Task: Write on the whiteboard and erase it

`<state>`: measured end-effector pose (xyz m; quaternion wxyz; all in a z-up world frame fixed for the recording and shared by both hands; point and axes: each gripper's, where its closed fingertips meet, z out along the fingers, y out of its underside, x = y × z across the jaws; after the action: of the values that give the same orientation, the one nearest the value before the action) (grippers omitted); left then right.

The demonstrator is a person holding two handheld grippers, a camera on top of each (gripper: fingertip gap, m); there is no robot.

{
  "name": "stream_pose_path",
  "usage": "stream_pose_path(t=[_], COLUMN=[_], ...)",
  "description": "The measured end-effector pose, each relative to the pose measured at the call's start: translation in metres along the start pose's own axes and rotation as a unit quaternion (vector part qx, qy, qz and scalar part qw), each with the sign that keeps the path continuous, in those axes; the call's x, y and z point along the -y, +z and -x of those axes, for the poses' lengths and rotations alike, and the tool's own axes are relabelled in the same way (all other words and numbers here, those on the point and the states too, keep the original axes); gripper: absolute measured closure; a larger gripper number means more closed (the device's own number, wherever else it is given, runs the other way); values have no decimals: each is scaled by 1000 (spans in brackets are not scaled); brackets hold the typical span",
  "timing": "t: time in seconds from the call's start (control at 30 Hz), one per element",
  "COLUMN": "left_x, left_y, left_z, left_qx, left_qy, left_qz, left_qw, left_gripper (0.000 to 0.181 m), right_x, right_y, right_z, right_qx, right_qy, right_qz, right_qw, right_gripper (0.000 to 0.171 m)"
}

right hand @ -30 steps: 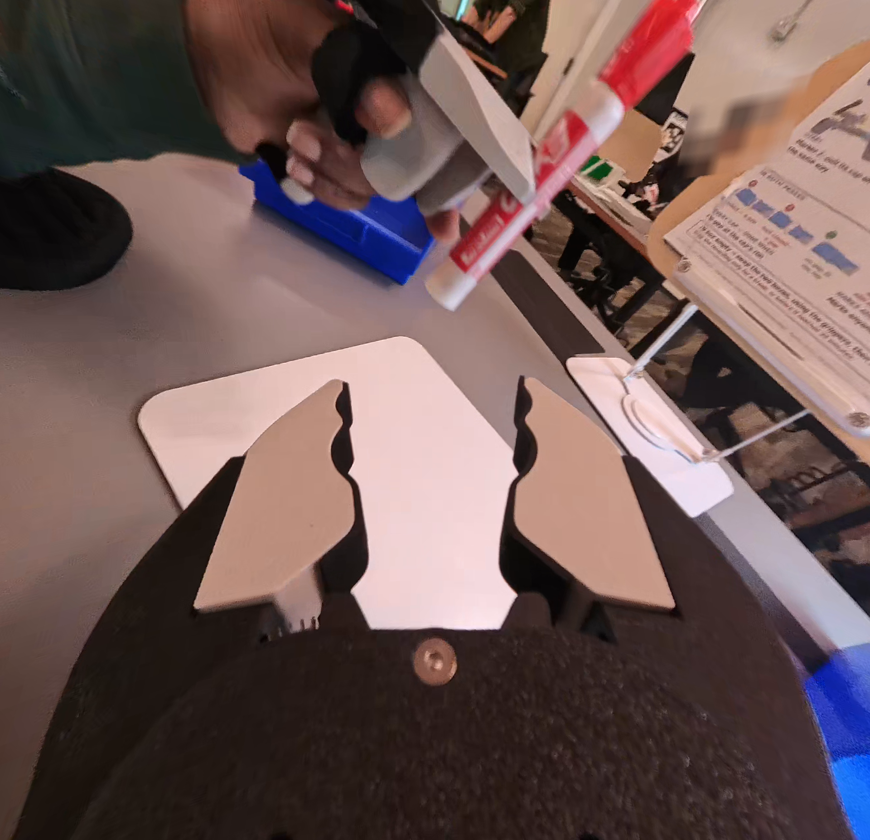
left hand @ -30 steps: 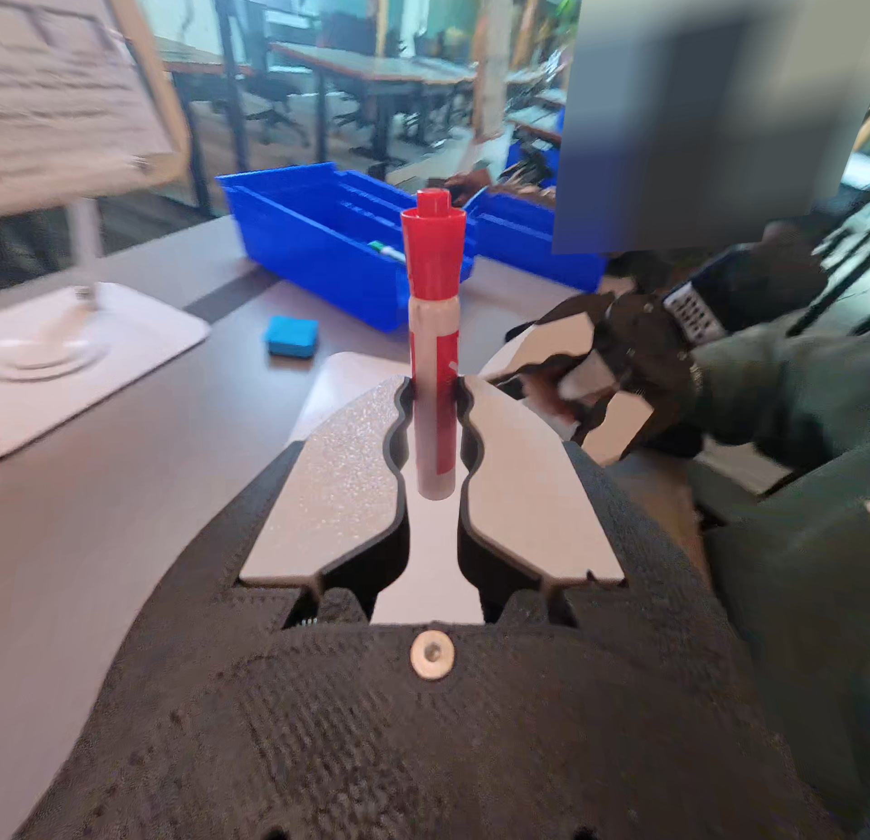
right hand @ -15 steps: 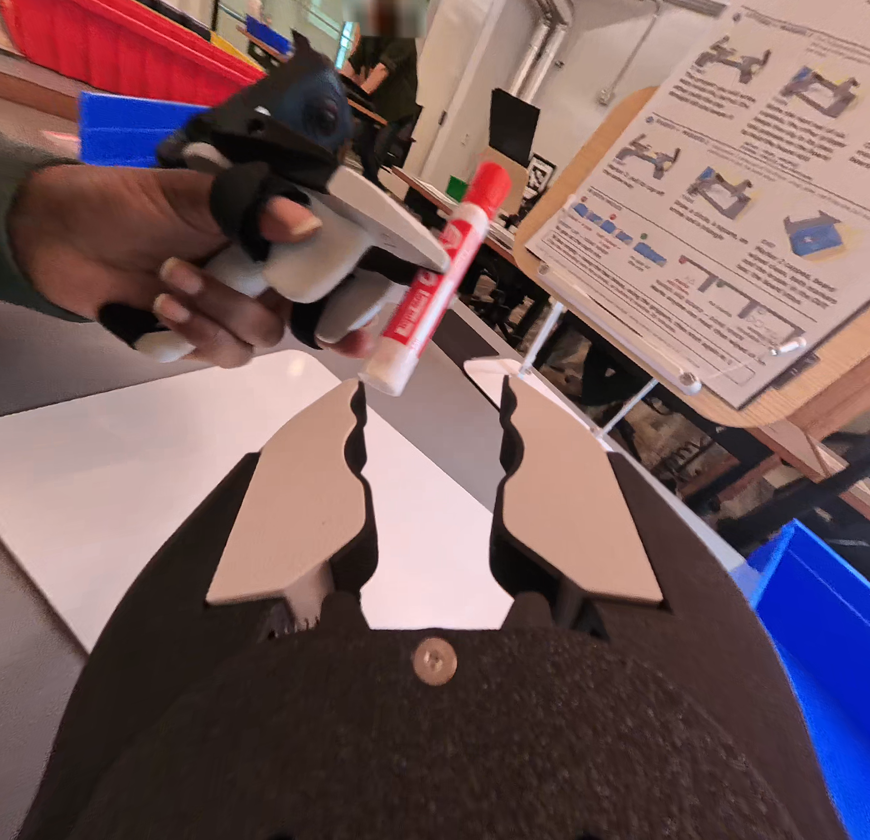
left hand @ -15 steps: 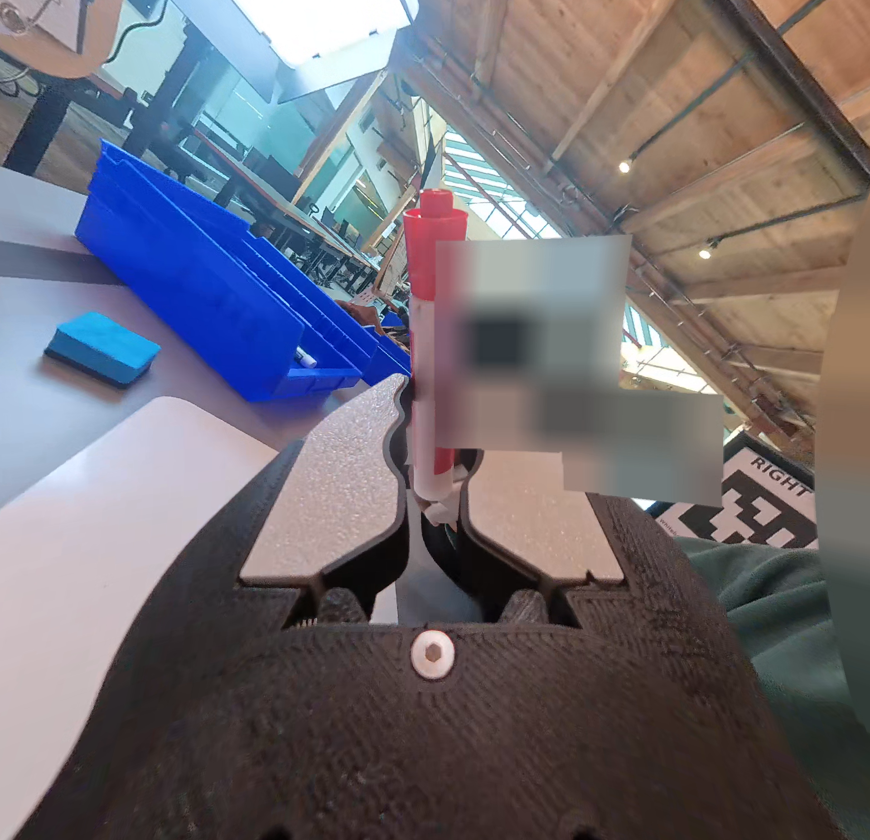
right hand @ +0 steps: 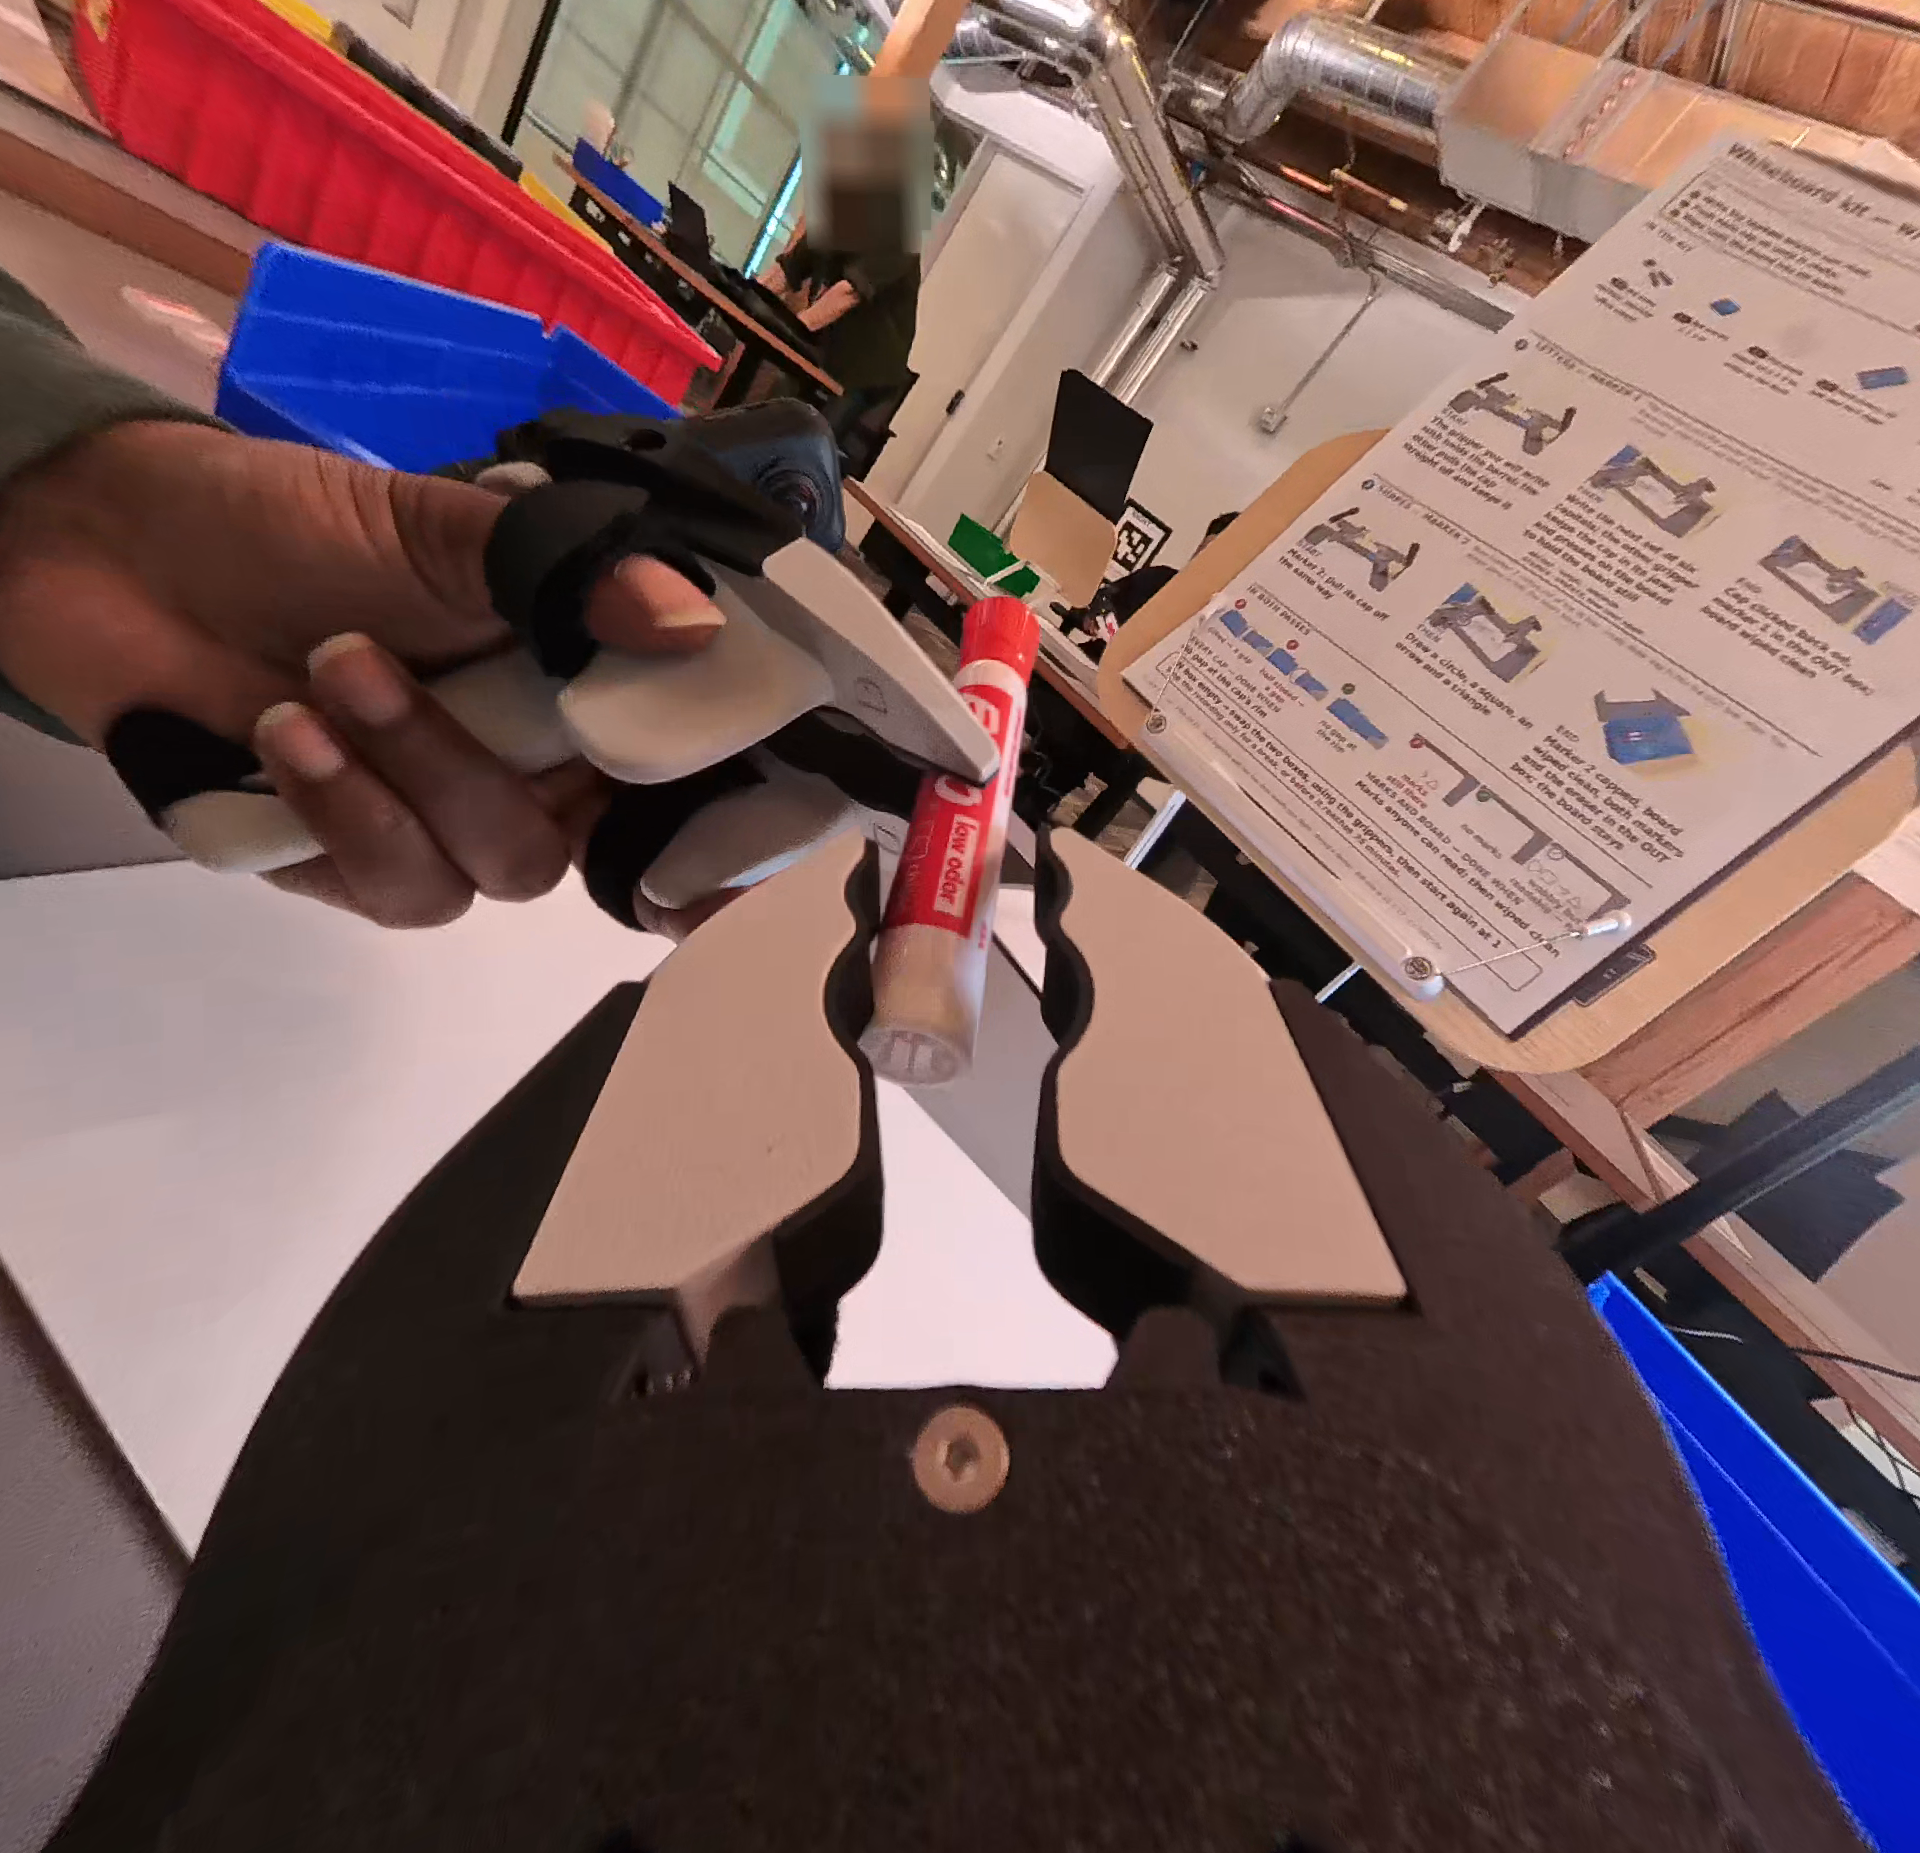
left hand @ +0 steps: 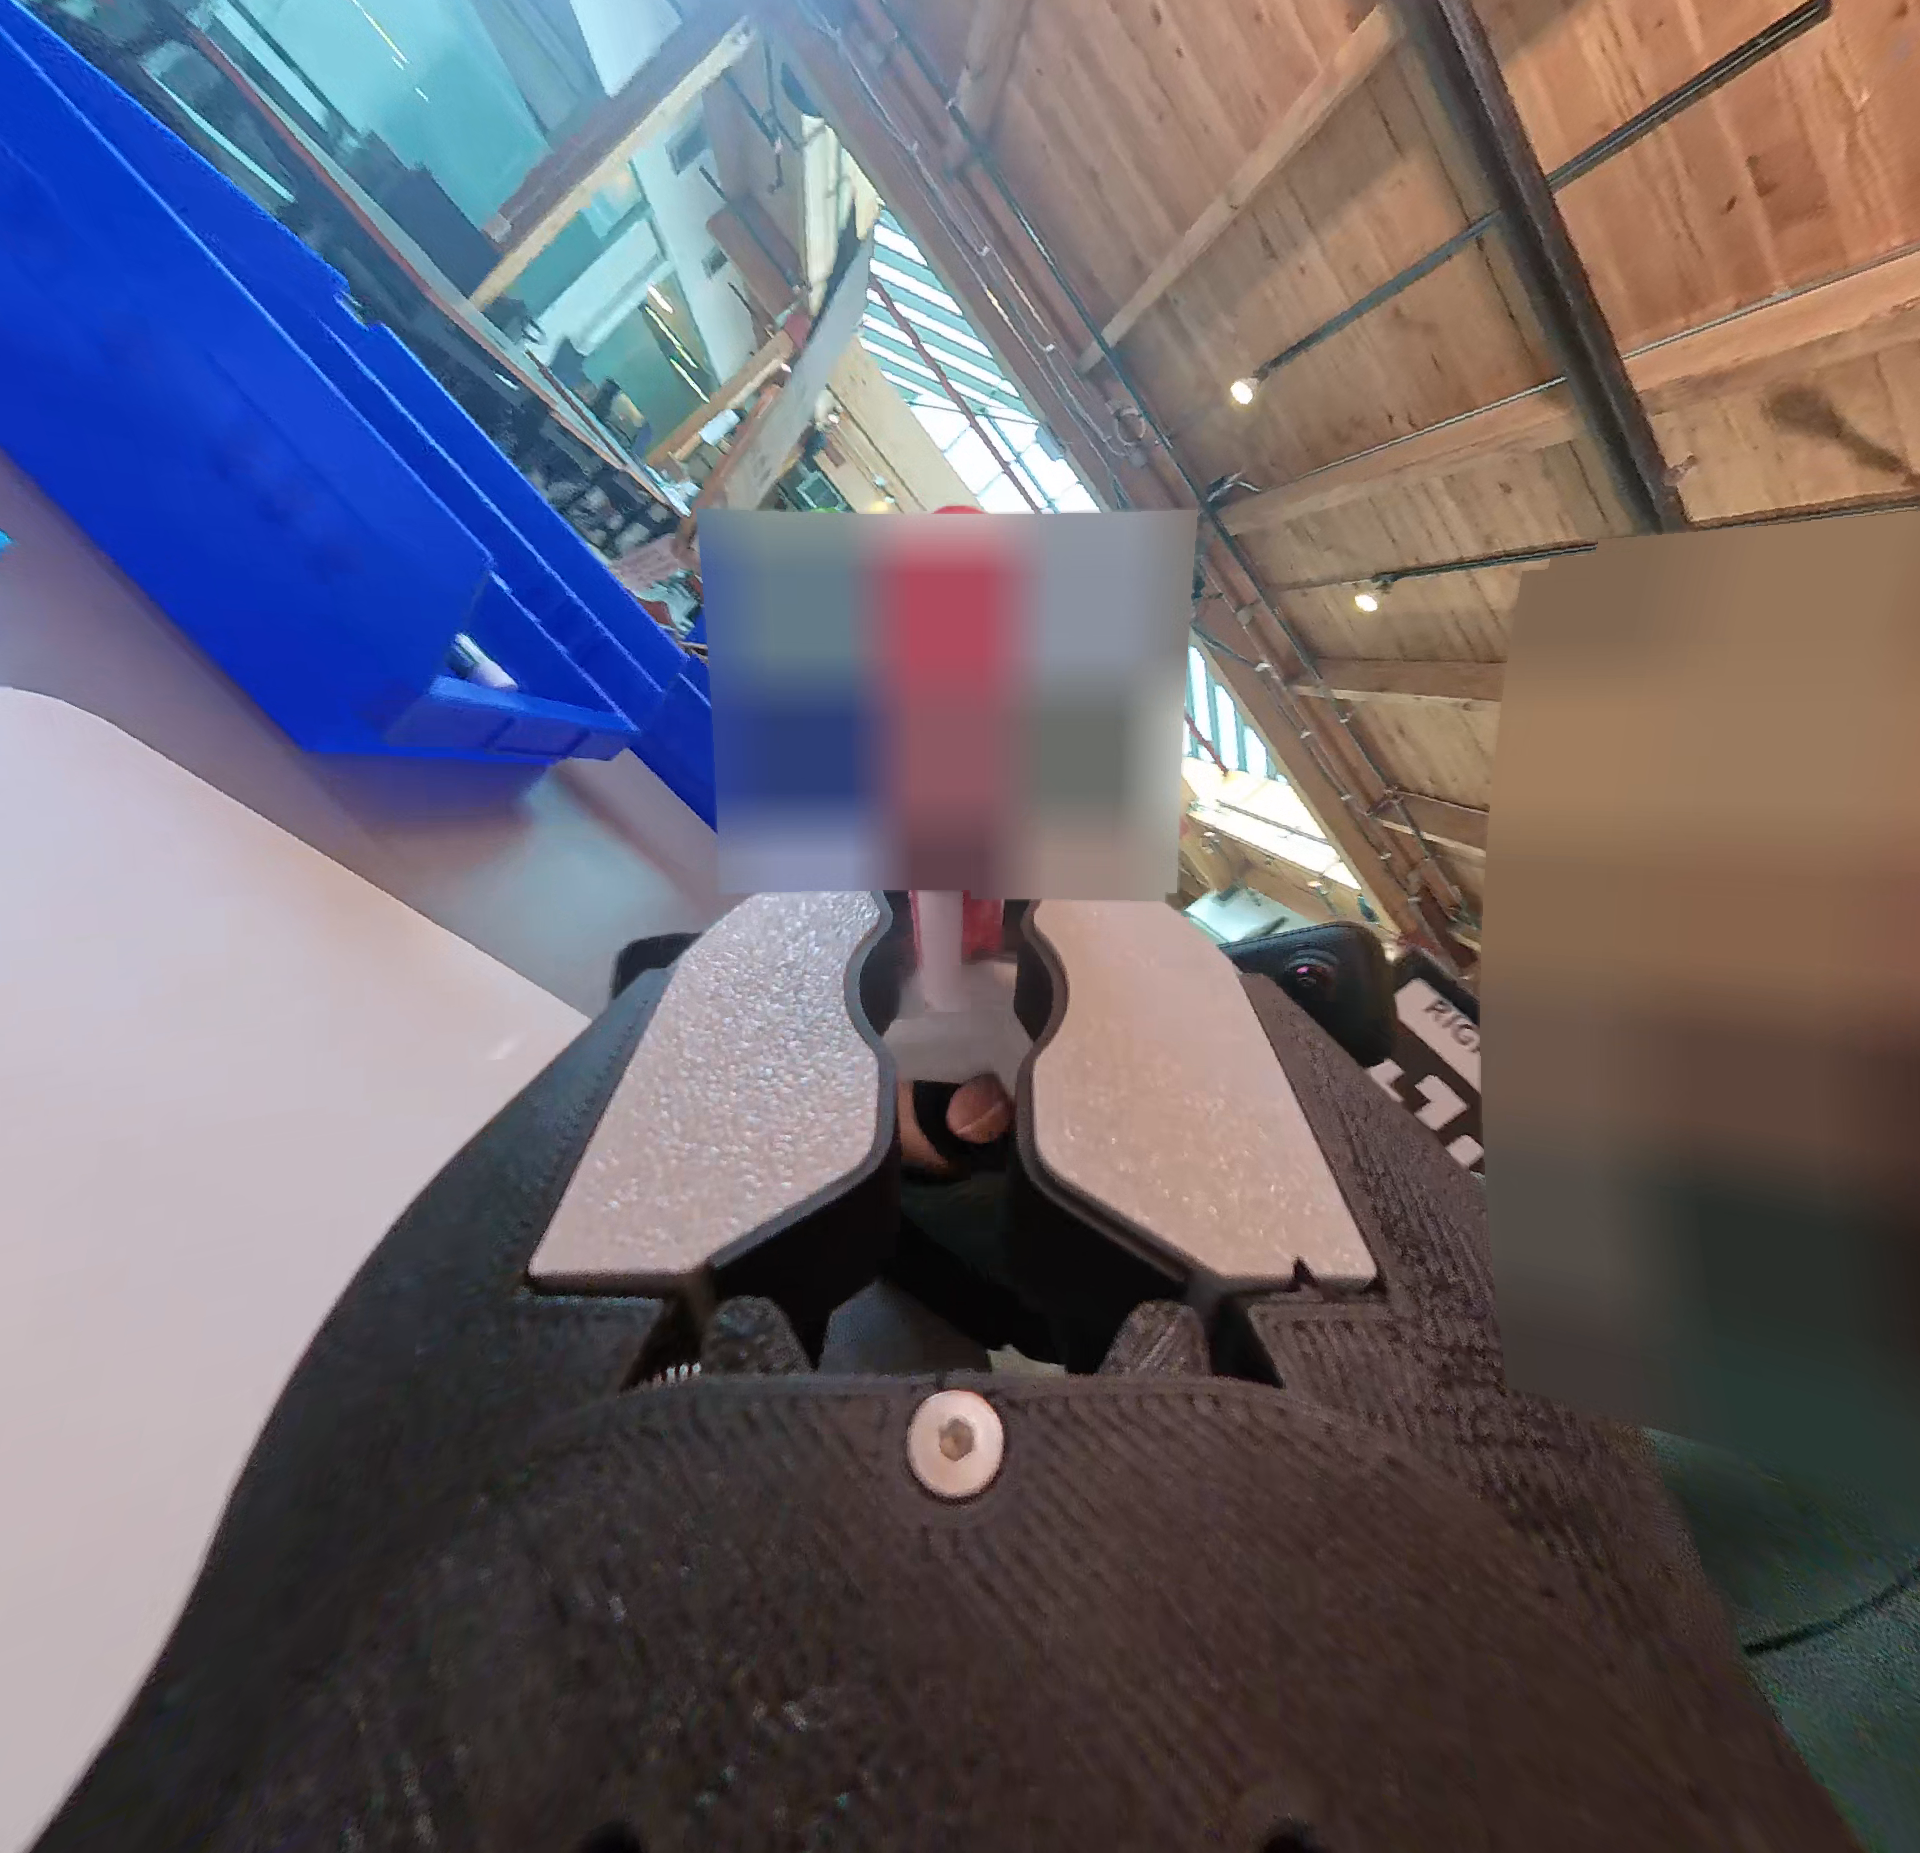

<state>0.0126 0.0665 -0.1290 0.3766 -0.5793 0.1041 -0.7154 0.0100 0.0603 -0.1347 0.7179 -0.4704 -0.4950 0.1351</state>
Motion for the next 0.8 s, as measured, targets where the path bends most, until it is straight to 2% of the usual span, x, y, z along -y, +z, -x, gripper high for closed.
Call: stream_pose_path(t=[0.33, 0.6, 0.8], left_x=[-25, -12, -21], left_y=[9, 5, 9], left_z=[-3, -7, -9], left_qx=[-21, -30, -38], left_qy=[-58, -55, -75], left_qz=[18, -3, 3], left_qw=[998, 998, 996], left_gripper=[163, 163, 163], right_x=[-3, -11, -6], right_y=[1, 1, 3], right_z=[7, 3, 9], right_qx=[-2, 4, 6], right_qy=[-31, -11, -23], right_qz=[13, 20, 14], right_qw=[999, 1000, 1000], right_gripper=[144, 132, 139])
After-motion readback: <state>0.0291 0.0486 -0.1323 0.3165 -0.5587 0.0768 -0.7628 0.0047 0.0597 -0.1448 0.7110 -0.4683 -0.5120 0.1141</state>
